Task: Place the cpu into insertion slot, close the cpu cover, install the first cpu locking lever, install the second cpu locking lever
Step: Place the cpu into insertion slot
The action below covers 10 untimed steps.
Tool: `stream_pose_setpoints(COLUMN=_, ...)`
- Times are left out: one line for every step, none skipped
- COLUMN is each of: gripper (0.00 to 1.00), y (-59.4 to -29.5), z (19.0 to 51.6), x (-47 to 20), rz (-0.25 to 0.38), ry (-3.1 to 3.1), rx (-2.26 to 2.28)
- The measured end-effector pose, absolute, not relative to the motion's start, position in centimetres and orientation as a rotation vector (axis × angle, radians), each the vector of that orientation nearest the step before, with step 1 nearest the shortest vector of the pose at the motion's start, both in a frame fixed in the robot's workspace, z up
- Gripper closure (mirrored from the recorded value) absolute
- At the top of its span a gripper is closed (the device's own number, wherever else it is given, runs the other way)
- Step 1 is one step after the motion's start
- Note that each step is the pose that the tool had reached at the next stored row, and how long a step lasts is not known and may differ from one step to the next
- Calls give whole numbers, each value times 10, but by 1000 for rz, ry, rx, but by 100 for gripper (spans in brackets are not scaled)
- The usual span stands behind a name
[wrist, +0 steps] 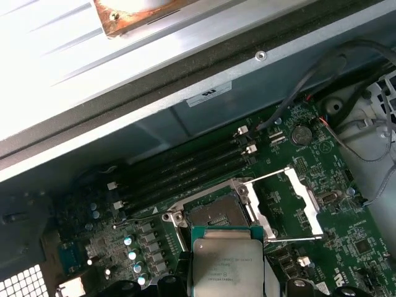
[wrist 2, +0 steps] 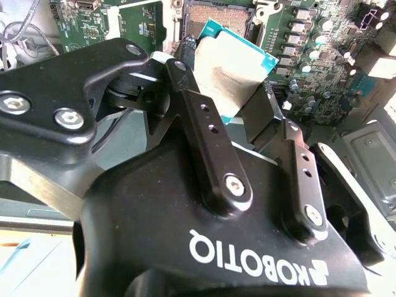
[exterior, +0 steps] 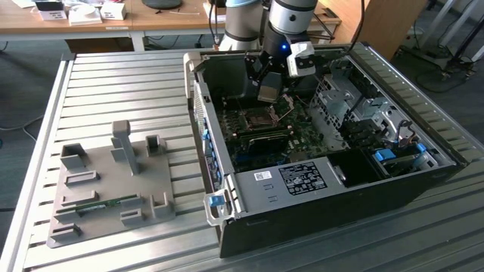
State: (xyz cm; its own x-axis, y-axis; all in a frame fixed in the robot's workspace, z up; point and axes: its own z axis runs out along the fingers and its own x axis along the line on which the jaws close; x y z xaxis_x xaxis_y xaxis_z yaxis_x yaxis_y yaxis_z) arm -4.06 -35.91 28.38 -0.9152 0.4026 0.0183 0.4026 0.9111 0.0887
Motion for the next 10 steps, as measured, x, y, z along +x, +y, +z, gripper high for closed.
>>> stream_pose_setpoints(gripper=46, y=-359, z=284, x=-41, rz=142, ry=3071, rx=647)
stream_pose_setpoints(gripper=46, y=-359, z=284, x=-41, rz=142, ry=3071, rx=647)
stream_pose_setpoints(gripper=46, y=-359, z=284, x=-41, rz=142, ry=3071, rx=647)
stream_pose_setpoints(gripper=46, y=-359, z=284, x=-41, rz=142, ry=3070, rx=647)
stream_pose_setpoints(gripper=46, y=-359, z=284, x=-41, rz=142, ry=3070, rx=647)
stream_pose_setpoints(gripper=46, y=-359, z=284, x=-41, rz=142, ry=3070, rx=648)
stream_pose_setpoints(gripper=46, y=-359, z=284, x=-41, rz=142, ry=3069, rx=653)
stream_pose_setpoints(gripper=46, y=-359, z=284, x=-41, rz=142, ry=3067, rx=663)
stream_pose_setpoints(gripper=46, y=-359, z=284, x=-41, rz=142, ry=3063, rx=680)
stream_pose_setpoints(gripper=46, y=-359, z=284, x=-41, rz=142, ry=3058, rx=699)
